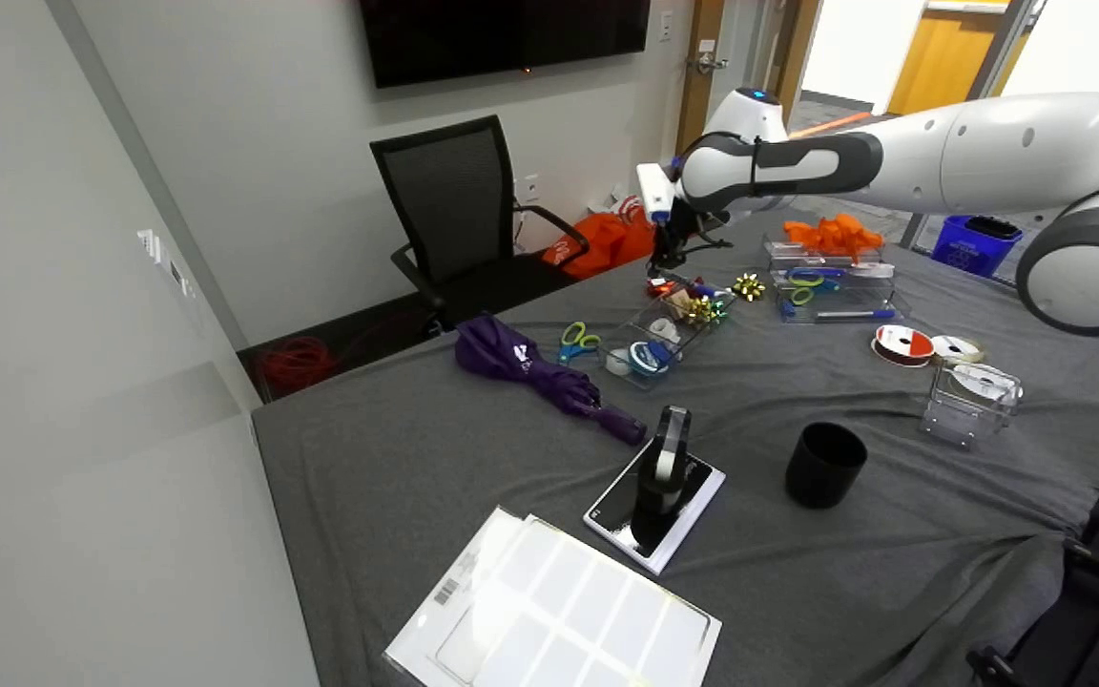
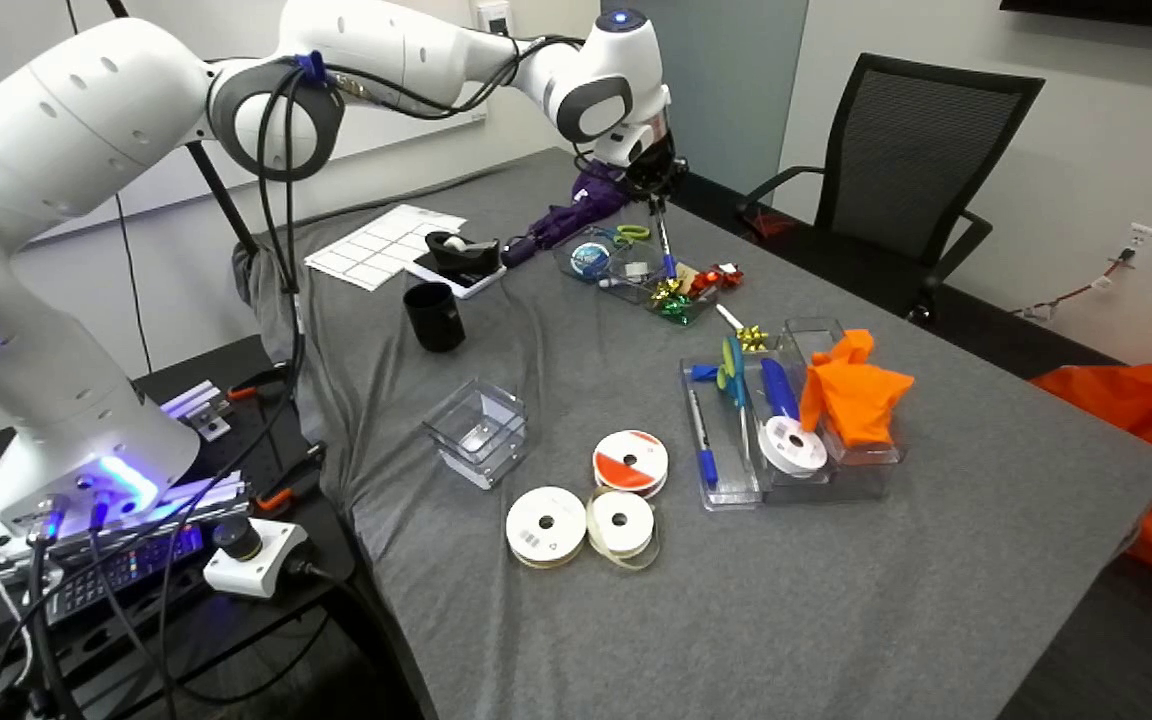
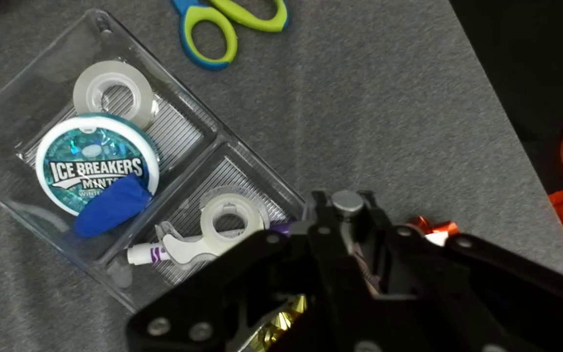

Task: Remove the markers from the middle compartment of the case on the left and put them in the bottom compartment of the case on the right

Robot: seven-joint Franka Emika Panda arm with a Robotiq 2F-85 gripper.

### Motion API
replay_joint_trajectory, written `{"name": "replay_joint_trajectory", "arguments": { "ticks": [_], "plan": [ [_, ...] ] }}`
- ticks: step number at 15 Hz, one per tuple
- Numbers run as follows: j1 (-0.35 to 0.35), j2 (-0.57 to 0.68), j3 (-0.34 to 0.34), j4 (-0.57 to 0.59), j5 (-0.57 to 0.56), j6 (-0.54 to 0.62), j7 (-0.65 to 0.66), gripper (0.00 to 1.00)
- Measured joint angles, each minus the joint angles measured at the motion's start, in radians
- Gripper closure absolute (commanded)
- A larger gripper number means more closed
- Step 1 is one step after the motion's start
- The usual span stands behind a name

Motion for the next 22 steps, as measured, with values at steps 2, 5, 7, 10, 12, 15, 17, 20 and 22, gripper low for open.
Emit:
{"name": "replay_joint_trajectory", "arguments": {
  "ticks": [2,5,7,10,12,15,17,20,22],
  "plan": [
    [0.000,0.000,0.000,0.000,-0.002,-0.004,0.000,0.96],
    [0.000,-0.004,-0.009,0.000,-0.012,-0.020,0.001,0.96],
    [0.000,-0.020,-0.028,-0.007,-0.026,-0.042,0.005,0.96],
    [-0.002,-0.056,-0.056,-0.031,-0.034,-0.061,0.013,0.96],
    [-0.013,-0.079,-0.060,-0.054,-0.033,-0.069,0.013,0.96],
    [-0.046,-0.105,-0.061,-0.107,-0.027,-0.081,-0.007,0.96],
    [-0.074,-0.120,-0.058,-0.154,-0.013,-0.082,-0.042,0.96],
    [-0.118,-0.152,-0.053,-0.239,0.001,-0.085,-0.113,0.96],
    [-0.142,-0.178,-0.050,-0.298,0.003,-0.086,-0.164,0.96]
  ]
}}
